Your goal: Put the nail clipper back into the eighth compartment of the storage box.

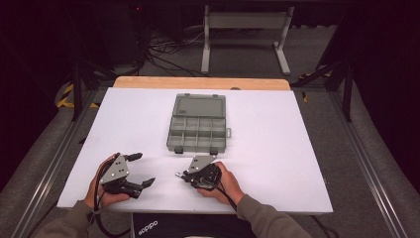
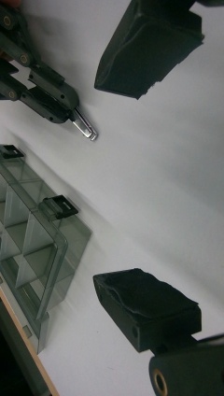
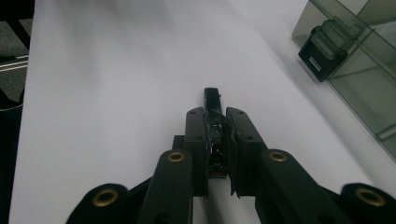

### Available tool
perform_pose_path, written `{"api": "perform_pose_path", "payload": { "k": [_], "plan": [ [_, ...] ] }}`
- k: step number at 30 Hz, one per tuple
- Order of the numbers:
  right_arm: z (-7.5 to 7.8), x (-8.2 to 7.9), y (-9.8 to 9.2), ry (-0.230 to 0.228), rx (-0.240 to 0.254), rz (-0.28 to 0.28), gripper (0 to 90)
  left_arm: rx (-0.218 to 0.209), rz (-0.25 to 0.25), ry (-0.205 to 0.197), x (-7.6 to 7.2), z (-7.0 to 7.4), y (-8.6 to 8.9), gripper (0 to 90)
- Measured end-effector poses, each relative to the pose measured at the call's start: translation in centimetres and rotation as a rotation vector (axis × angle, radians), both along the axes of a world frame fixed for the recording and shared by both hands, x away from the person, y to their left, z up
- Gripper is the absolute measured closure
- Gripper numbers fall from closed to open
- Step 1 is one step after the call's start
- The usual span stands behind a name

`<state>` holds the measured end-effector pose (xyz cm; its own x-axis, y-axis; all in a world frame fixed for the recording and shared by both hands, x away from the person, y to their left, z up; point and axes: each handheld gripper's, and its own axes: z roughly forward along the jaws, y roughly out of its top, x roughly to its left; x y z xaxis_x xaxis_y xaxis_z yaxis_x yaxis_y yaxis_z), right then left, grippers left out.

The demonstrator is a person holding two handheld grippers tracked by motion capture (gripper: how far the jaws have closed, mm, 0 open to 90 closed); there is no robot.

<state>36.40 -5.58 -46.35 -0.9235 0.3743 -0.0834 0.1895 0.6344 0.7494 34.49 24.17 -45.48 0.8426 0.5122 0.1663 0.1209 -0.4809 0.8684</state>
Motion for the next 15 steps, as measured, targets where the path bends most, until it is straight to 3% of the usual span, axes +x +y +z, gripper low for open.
{"api": "perform_pose_path", "payload": {
  "k": [8, 15],
  "plan": [
    [0.52, -0.06, -0.41, -0.027, 0.002, -0.002, 80.5, 0.012, 0.0, -0.008, 0.05, 0.02, 0.11, 8.8],
    [0.68, -0.36, -0.39, -0.047, -0.01, 0.013, 80.5, -0.011, -0.004, 0.009, 0.1, 0.06, 0.36, 8.4]
  ]
}}
